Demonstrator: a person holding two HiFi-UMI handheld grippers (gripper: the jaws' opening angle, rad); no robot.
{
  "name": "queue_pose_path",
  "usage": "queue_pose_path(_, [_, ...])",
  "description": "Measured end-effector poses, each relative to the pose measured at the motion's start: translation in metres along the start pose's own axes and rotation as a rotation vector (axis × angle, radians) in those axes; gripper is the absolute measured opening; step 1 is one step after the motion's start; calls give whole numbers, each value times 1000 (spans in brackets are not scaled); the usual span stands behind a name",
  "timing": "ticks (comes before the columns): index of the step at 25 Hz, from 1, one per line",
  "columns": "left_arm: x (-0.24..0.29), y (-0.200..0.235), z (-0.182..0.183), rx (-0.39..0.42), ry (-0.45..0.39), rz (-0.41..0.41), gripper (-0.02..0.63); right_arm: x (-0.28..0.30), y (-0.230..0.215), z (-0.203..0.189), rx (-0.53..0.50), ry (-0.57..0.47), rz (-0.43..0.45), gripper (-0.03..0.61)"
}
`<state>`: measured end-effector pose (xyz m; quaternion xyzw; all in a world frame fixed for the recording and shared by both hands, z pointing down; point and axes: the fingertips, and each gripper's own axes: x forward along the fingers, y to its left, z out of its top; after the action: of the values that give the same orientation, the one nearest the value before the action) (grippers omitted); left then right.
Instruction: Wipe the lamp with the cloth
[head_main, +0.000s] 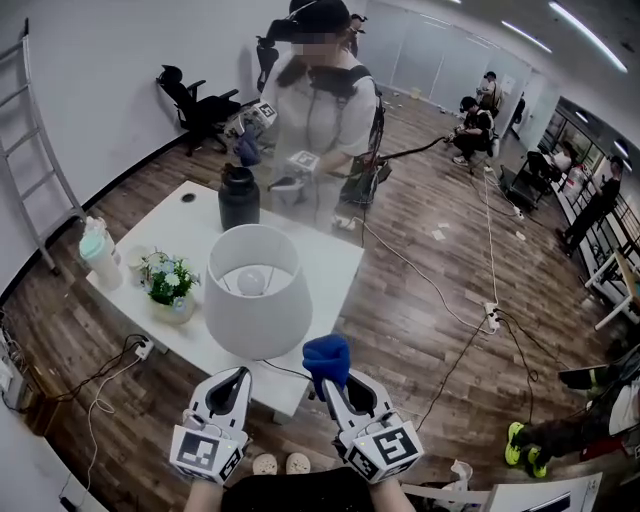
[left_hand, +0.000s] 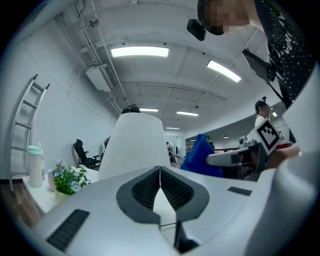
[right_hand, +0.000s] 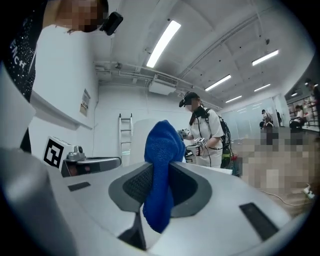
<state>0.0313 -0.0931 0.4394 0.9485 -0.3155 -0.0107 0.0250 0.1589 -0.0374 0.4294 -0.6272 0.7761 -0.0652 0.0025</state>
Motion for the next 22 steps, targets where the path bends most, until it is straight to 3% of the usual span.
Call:
queue_pose_path(12, [-13, 0, -12, -18, 47, -18, 12, 11, 18, -15, 3, 30, -12, 84])
queue_pose_path(22, [-16, 6, -10, -17, 35, -15, 12, 15, 26, -18, 7, 38, -15, 84])
